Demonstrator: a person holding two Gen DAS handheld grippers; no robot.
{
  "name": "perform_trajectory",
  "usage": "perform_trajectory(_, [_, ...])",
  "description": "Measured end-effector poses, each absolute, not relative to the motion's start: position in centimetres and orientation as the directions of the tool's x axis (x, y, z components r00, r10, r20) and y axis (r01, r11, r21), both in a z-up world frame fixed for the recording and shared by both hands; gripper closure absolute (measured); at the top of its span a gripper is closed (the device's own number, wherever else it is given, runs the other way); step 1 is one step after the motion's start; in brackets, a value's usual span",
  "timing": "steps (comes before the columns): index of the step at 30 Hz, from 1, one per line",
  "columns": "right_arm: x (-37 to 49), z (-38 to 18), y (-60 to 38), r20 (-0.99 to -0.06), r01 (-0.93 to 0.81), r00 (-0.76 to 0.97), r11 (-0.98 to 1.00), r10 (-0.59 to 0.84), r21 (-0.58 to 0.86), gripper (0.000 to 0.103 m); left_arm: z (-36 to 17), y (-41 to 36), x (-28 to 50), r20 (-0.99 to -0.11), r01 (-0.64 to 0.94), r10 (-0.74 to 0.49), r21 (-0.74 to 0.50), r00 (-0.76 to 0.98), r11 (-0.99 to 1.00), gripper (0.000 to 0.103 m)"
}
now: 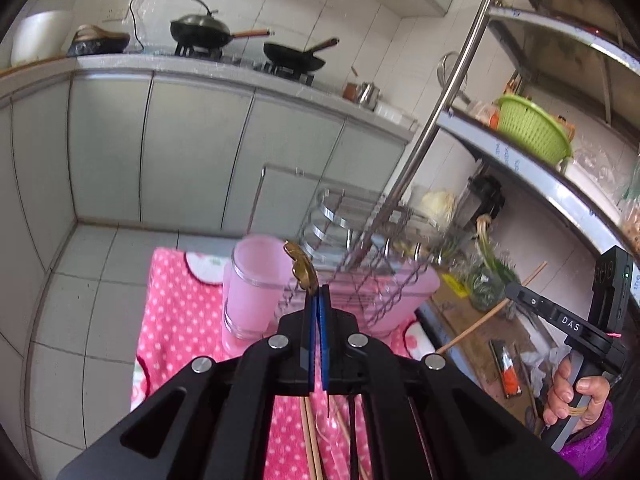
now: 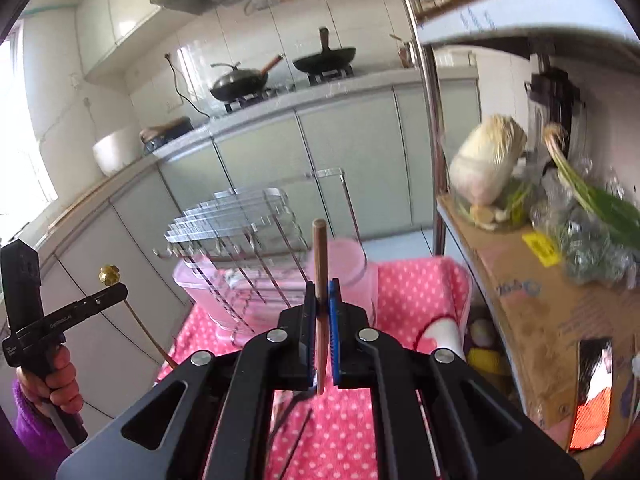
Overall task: Organize utensils
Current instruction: 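Lift both utensils over the pink cup and open both tools to drop them in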
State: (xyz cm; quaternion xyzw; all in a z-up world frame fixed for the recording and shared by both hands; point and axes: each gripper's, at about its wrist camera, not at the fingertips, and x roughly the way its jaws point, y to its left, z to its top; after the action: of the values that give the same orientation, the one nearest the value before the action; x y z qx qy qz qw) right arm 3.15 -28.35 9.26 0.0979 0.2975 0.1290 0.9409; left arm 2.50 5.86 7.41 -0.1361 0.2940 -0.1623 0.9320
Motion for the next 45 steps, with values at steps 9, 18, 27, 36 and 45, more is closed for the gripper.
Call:
perform_trajectory(9, [4.2,15.3,-29.2,-0.433,-0.219,0.847,0.944,0.309,0.247,0.097,12.8,7.4,3.8,-0.391,0.19,-0.31,-0.315,0.866,0.93,0.102])
perform_trajectory(18, [6.3,18.9,-30.2,-0.356,-0.205,0.895,0.956,0.271,0.211,0.097,14.7,8.2,7.1,-0.347,0.118,-0.221,-0.295,0.911,0.948,0.102])
perform_trajectory(27, [10.9,16.5,-29.7,-0.442,-0.2,0.85,0.952,0.287,0.234,0.097,12.9,7.5,10.6,-0.382,0.063,-0.147,-0.224,0.912,0.973,0.102])
perform_trajectory(36, [13.9,11.8,-28.5,-0.569,-0.202,0.757,0.943,0.321,0.263,0.097,8.3,7.1,13.2,-0.513,0.054,-0.161,-0.218,0.843,0.974,0.102])
perform_trajectory(45, [15.3,9.2,-27.3,-0.637,-0.189,0.708,0.951,0.306,0.247,0.097,4.7,6.7,15.1,-0.601,0.046,-0.175,-0.224,0.78,0.974,0.102])
